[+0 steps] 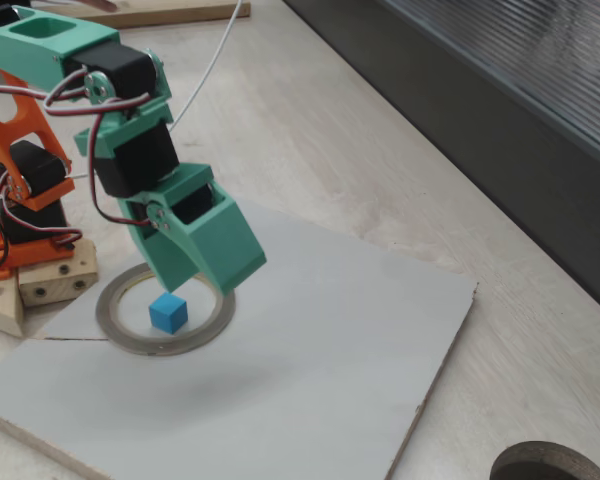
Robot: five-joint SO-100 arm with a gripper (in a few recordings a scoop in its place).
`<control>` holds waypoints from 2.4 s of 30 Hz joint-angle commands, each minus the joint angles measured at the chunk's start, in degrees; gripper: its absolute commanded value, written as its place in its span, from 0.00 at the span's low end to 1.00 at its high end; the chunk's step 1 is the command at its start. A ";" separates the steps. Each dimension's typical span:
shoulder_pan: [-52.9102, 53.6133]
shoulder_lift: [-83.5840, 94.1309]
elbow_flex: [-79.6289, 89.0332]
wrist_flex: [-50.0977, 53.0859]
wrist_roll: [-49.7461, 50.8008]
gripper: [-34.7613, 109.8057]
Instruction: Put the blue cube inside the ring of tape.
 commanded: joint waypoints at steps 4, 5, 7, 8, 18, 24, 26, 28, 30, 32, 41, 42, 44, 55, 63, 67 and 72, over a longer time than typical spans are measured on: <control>0.26 0.88 -5.98 0.62 0.53 0.67; 0.26 0.88 -6.24 0.62 0.53 0.67; 0.26 0.88 -6.42 0.88 0.53 0.67; 0.26 0.88 -6.42 1.76 0.53 0.67; 0.26 6.50 -6.42 13.97 0.44 0.66; 0.26 6.68 -6.42 15.38 0.79 0.51; 0.26 6.77 -6.42 15.12 0.88 0.46; 0.26 6.77 -6.42 15.12 0.88 0.41; 0.26 6.77 -6.42 15.21 0.88 0.36; 0.26 6.77 -6.42 15.12 0.62 0.33; 0.26 6.77 -6.42 15.64 0.62 0.25; 0.26 6.77 -6.42 15.64 0.62 0.24; 0.26 6.77 -6.42 15.64 0.62 0.24; 0.26 6.77 -5.54 18.72 0.53 0.24; 0.26 8.44 -2.81 24.35 0.79 0.25; 0.26 15.82 4.83 23.91 0.62 0.25; 0.26 21.36 13.01 23.91 0.62 0.25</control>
